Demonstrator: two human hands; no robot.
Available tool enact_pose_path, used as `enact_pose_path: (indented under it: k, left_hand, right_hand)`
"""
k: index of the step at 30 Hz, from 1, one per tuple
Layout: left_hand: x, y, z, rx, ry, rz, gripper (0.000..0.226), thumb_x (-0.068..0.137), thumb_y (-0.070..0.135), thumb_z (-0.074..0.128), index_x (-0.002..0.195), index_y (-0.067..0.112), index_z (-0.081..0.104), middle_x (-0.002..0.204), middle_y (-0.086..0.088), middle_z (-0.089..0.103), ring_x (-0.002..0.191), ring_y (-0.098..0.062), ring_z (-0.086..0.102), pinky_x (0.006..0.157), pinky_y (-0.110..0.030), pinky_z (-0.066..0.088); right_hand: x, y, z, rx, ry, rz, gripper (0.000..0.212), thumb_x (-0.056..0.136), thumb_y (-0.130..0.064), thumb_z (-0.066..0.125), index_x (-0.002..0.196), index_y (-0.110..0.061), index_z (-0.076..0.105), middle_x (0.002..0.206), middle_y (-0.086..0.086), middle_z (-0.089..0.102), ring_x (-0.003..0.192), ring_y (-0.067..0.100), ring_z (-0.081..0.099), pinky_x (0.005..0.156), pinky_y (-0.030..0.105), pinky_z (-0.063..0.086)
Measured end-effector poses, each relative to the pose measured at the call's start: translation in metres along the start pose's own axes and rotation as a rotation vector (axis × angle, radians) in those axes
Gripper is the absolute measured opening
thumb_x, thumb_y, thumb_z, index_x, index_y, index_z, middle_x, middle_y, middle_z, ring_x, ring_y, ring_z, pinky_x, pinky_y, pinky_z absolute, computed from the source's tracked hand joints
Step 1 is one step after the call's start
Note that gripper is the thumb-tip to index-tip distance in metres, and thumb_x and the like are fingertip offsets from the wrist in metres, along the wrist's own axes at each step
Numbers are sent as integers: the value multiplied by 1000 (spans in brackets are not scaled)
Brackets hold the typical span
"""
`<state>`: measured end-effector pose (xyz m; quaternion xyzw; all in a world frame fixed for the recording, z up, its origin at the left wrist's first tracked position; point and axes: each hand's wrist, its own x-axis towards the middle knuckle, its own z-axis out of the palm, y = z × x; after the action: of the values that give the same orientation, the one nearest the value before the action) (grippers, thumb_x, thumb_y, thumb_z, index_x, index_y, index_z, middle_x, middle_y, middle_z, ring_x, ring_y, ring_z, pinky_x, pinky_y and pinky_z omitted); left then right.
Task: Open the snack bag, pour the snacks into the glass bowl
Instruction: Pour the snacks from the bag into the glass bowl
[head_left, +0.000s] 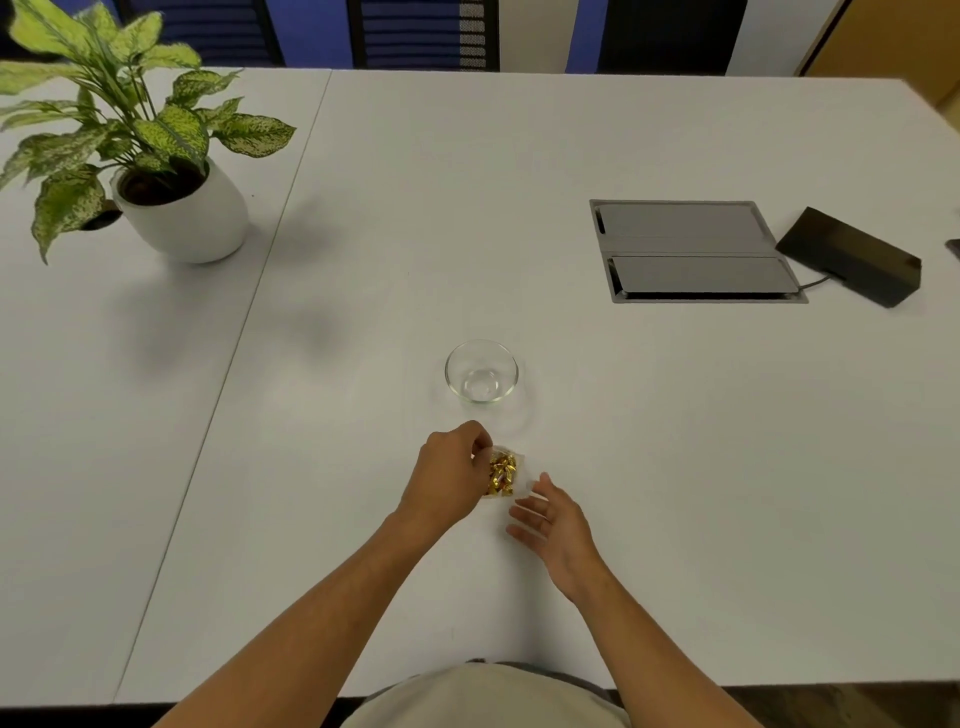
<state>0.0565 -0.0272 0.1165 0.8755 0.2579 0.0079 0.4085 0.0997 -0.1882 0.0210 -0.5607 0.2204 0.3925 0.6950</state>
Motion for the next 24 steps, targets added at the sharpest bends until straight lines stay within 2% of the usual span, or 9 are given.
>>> enact_pose_path:
  k: [3,5,6,9,12,14,17,21,24]
  left_hand:
    - [5,10,1,-93,-31,-5,9,92,12,58,92,11,67,92,-8,71,82,-23,69,72,-42,61]
    - [7,15,2,-211,-61,-33,8,89,10,61,85,12,67,87,-7,70,77,-24,72,69,-45,62]
    - [9,18,1,-286,-66,-65,8,87,9,63,82,13,67,86,-8,70,73,-25,73,67,-45,63]
    - [16,21,-5,-521,-41,-154,11,85,4,64,79,12,68,83,-13,70,63,-24,75,60,-41,64]
    - [28,18,-12,-674,-13,-202,10,85,0,65,81,9,68,85,-17,72,67,-25,75,62,-37,63]
    - [35,15,-14,-682,-14,-212,8,85,-1,66,84,7,68,85,-18,72,67,-24,76,61,-33,62]
    - [46,7,-13,-625,-4,-222,12,85,-2,66,85,10,67,85,-17,73,65,-18,75,57,-26,60]
    - [66,-5,-14,-573,11,-247,11,84,1,69,86,11,68,82,-13,74,63,-16,75,56,-24,59]
    - [83,-14,-15,-644,27,-287,4,85,3,69,86,7,69,84,-15,73,66,-21,75,60,-27,61]
  right_hand:
    - [2,-2,9,39,-75,20,27,95,-24,53,100,-12,77,105,19,74,92,28,73,80,46,61]
    - [4,-7,17,130,-144,13,34,91,-10,46,91,-12,80,95,16,76,83,27,74,82,47,62]
    - [5,-10,20,180,-180,2,35,88,-7,45,93,-10,79,94,16,75,80,29,73,81,47,61]
    - [7,-20,24,290,-226,-21,33,90,-16,51,110,0,72,99,22,71,79,33,69,71,44,61]
    - [13,-30,24,344,-237,-30,35,95,-33,55,104,-6,74,91,17,70,70,27,66,60,39,59]
    - [17,-37,22,355,-259,-33,37,93,-40,55,102,-10,76,94,14,73,72,25,69,59,38,59]
    - [24,-46,21,322,-270,-35,35,97,-37,51,111,-11,70,105,14,74,84,27,72,60,41,61]
    - [33,-62,20,210,-293,-90,30,93,-33,56,114,-13,62,103,11,74,86,28,73,58,40,62]
    - [44,-78,19,170,-295,-143,28,90,-28,60,115,-15,61,103,9,74,86,28,73,59,39,62]
